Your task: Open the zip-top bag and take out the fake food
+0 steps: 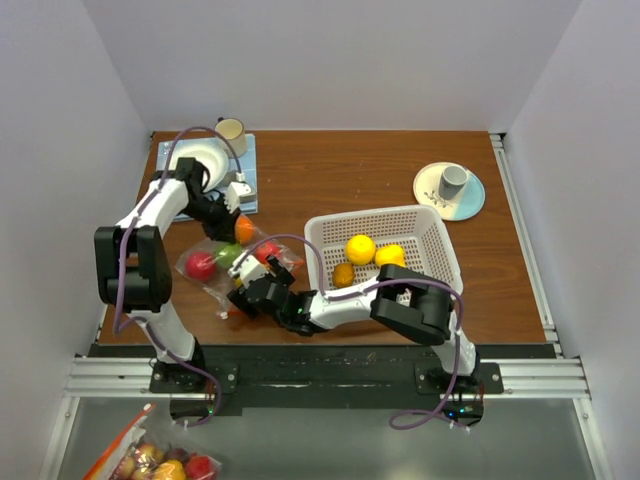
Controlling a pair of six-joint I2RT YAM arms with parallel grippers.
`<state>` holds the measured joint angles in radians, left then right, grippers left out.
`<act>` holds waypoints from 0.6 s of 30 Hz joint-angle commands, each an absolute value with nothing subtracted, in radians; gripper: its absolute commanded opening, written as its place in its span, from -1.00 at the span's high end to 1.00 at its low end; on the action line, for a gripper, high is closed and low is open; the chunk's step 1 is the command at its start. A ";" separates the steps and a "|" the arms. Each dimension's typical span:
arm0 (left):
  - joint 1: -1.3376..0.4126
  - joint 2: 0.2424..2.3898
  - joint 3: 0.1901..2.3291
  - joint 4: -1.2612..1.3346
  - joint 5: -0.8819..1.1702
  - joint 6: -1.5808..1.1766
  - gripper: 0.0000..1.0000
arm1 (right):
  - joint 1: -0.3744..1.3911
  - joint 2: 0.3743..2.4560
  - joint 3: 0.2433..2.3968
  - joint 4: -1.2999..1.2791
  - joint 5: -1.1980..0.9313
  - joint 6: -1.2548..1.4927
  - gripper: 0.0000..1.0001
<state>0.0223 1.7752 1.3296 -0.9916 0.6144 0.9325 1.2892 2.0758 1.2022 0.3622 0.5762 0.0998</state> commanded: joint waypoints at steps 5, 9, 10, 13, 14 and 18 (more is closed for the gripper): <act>-0.087 1.753 1.177 -0.893 0.569 0.893 0.79 | 1.233 2.098 1.247 0.423 0.532 0.055 -0.97; -0.124 1.744 1.114 -0.890 0.569 0.890 0.79 | 1.221 2.120 1.259 0.426 0.506 0.057 -0.97; -0.130 1.741 1.106 -0.885 0.565 0.884 0.79 | 1.221 2.123 1.261 0.426 0.499 0.055 -0.97; -0.138 1.733 1.089 -0.877 0.558 0.881 0.79 | 1.221 2.129 1.266 0.426 0.472 0.063 -0.97; -0.137 1.735 1.088 -0.879 0.557 0.879 0.79 | 1.220 2.131 1.262 0.429 0.460 0.077 -0.97; -0.138 1.733 1.086 -0.887 0.557 0.882 0.79 | 1.220 2.132 1.249 0.434 0.427 0.100 -0.89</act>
